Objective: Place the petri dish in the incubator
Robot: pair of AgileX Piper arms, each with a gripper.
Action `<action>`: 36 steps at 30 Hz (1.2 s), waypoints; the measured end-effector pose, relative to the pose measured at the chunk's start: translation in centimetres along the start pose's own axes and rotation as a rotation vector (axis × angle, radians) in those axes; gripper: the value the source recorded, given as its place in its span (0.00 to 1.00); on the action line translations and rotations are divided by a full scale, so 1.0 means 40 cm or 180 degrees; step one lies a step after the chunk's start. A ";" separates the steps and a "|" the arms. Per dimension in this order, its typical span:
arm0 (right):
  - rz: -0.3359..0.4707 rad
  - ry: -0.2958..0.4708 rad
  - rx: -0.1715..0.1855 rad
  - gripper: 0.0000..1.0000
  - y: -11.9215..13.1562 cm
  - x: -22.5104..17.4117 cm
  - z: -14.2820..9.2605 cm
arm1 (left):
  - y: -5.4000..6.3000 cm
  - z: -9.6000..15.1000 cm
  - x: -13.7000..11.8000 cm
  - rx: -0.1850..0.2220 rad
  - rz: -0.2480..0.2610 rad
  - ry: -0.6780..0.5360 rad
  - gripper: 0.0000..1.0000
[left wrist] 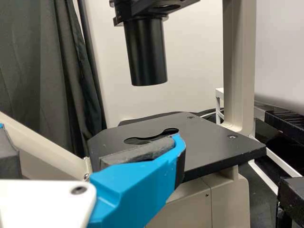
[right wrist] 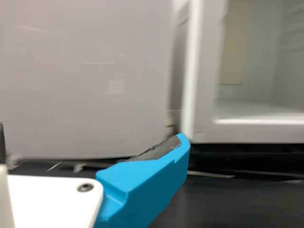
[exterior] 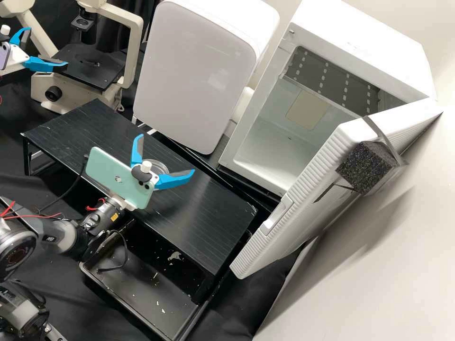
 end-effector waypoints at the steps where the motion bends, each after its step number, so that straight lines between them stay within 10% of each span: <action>1: -0.0065 0.0013 -0.0003 1.00 -0.011 -0.006 -0.003 | 0.000 0.000 0.000 0.0000 0.0000 0.0000 1.00; 36: -0.0394 -0.0342 -0.0139 1.00 -0.075 -0.015 0.048 | 0.000 0.000 0.000 0.0000 0.0000 0.0000 1.00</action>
